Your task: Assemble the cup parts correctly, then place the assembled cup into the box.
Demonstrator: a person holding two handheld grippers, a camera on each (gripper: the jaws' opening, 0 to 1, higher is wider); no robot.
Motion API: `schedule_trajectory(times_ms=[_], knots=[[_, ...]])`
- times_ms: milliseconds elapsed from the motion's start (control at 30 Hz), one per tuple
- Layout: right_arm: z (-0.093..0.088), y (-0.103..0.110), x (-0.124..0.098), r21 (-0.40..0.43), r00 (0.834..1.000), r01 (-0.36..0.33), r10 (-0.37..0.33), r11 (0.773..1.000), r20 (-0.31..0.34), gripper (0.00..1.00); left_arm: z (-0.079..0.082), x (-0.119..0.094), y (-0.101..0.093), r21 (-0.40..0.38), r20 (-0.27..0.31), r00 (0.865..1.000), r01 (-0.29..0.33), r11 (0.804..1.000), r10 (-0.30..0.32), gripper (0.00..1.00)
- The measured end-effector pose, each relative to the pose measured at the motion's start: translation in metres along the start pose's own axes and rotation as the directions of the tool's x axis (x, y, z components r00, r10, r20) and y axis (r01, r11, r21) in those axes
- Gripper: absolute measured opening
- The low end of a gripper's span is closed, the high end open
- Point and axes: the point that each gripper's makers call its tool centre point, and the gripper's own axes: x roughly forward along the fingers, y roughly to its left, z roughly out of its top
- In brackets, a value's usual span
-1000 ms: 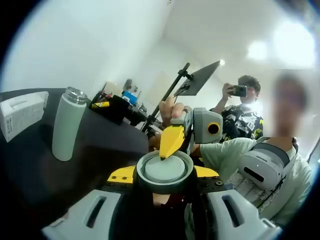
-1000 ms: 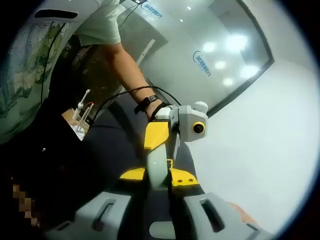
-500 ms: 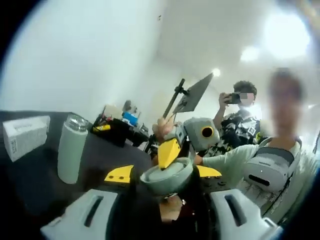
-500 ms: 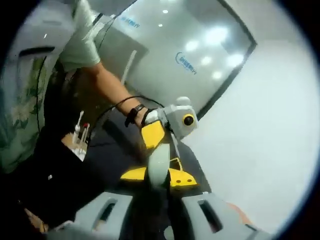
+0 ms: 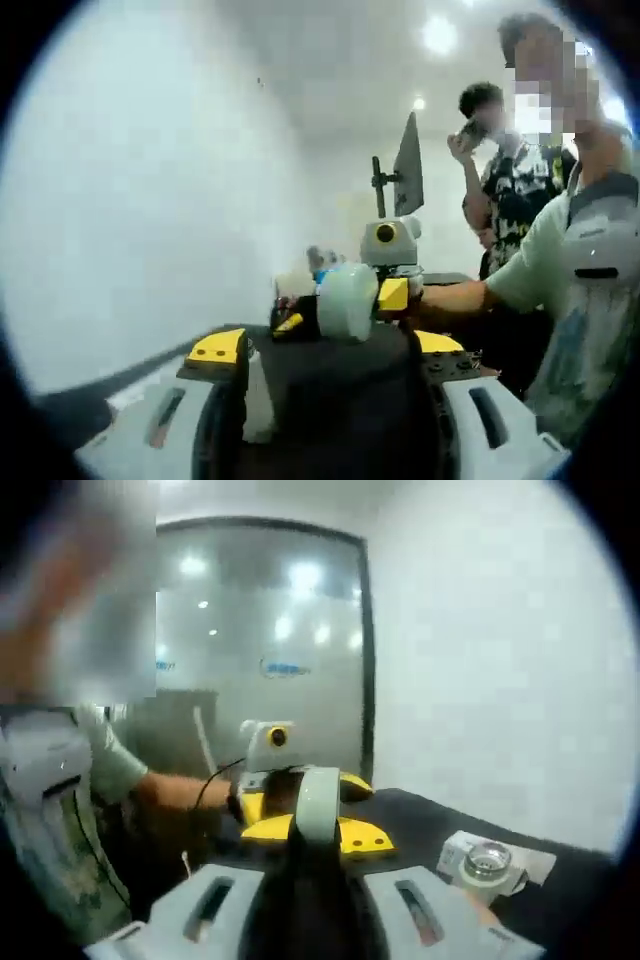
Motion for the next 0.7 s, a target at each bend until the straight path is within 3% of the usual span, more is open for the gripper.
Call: schedule_trajectory(times_ms=[33,133,200,300,367,433,500,533,600,700], knots=[[0.002,-0.003,0.000,0.045,1.000,0.014,-0.015,0.999,0.012,0.12,-0.001,0.001,-0.001,0.041,-0.024,1.000,-0.009,0.999,0.010,0.66],[0.009,-0.002,0.000,0.167,0.999,-0.010,0.001,0.986,0.051,0.12,0.006,0.007,0.008,0.130,-0.014,0.997,-0.070,0.989,0.072,0.69],[0.013,0.000,0.000,0.238,0.997,-0.028,0.010,0.971,0.075,0.12,0.014,0.009,0.012,0.125,0.034,0.996,-0.087,0.988,0.083,0.66],[0.015,-0.004,0.003,0.365,0.997,0.000,-0.030,0.931,0.077,0.12,0.023,0.010,0.015,0.133,0.076,0.993,-0.098,0.986,0.088,0.63],[0.016,-0.004,0.005,0.459,0.995,-0.010,-0.034,0.888,0.089,0.12,0.030,0.009,0.024,0.180,0.100,0.987,-0.139,0.974,0.123,0.63],[0.017,-0.005,0.006,0.538,0.994,-0.016,-0.045,0.843,0.099,0.12,0.031,0.010,0.025,0.235,0.086,0.985,-0.164,0.958,0.148,0.64],[0.021,-0.003,0.006,0.574,0.991,-0.046,-0.034,0.817,0.128,0.12,0.035,0.014,0.021,0.237,0.102,0.984,-0.165,0.957,0.145,0.69],[0.019,-0.005,0.007,0.607,0.993,-0.029,-0.049,0.794,0.111,0.12,0.036,0.016,0.016,0.237,0.103,0.985,-0.157,0.959,0.136,0.70],[0.016,-0.002,0.008,0.606,0.993,-0.019,-0.056,0.795,0.105,0.12,0.038,0.017,0.014,0.237,0.111,0.984,-0.162,0.958,0.138,0.72],[0.011,-0.002,0.011,0.695,0.995,-0.016,-0.056,0.719,0.081,0.12,0.036,0.017,0.014,0.295,0.094,0.983,-0.179,0.939,0.158,0.65]])
